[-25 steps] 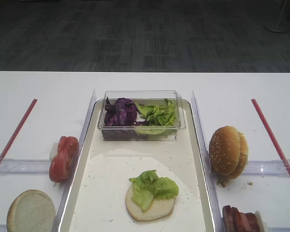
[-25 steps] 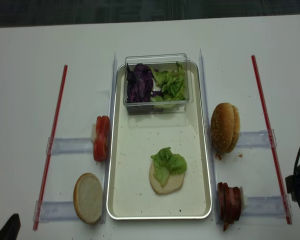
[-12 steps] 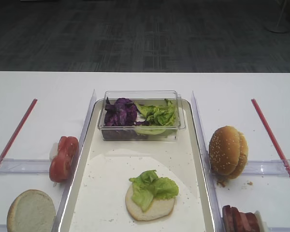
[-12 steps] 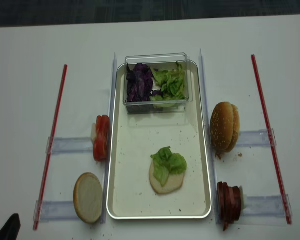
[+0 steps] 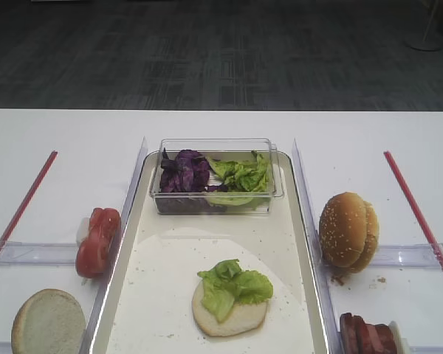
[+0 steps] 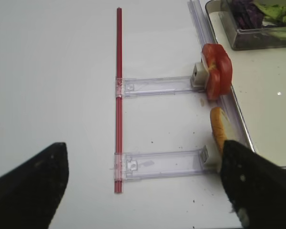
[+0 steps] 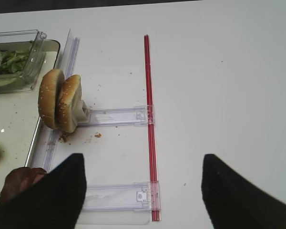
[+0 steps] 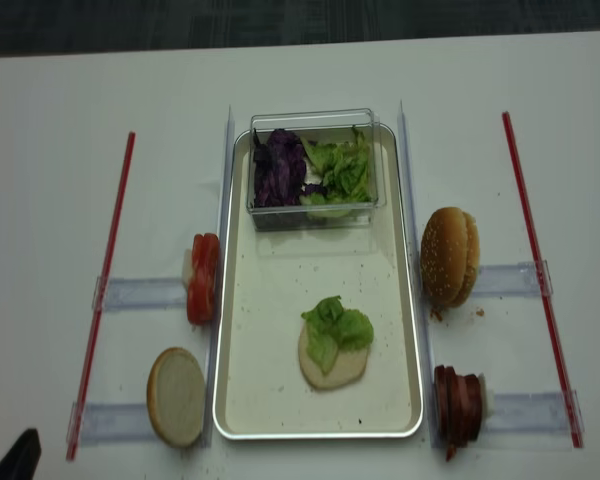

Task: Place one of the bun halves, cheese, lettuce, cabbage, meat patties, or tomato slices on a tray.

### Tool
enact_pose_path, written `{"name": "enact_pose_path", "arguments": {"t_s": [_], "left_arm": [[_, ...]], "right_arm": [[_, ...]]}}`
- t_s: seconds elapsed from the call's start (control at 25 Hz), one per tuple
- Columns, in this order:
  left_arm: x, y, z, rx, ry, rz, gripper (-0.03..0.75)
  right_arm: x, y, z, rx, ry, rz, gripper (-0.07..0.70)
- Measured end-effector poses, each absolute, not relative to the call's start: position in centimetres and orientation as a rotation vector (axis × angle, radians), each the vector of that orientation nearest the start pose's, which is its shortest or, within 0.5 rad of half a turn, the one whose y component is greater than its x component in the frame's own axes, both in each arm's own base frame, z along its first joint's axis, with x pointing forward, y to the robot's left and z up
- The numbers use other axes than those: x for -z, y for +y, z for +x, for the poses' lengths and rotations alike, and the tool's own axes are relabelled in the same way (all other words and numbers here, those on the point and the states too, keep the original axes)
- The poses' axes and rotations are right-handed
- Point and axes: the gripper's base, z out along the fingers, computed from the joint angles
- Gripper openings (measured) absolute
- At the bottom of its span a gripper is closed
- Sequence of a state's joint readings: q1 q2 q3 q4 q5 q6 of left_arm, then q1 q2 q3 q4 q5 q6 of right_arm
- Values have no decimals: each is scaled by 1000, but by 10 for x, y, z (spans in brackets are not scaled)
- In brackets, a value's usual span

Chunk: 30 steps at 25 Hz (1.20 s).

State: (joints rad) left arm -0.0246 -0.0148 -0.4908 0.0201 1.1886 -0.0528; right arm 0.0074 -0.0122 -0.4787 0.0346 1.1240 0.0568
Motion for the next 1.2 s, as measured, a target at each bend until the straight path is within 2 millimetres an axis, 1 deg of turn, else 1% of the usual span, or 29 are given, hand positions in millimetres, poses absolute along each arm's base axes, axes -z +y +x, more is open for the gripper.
{"name": "enact_pose_path", "arguments": {"t_s": [0.28,0.56,0.84,1.2], "left_arm": [[-265,2,-12,20,2166,-33,597],[-265,2,-12,20,2166,-33,597],[-265,2,-12,20,2166,-33,597],[-265,2,-12,20,2166,-33,597]], "right_arm": [[-266,3,-8,-78,2114,50,543],[-266,3,-8,-78,2115,50,607],[-266,2,-8,-76,2115,50,638],[-266,2,-8,-74,2116,50,654]]}}
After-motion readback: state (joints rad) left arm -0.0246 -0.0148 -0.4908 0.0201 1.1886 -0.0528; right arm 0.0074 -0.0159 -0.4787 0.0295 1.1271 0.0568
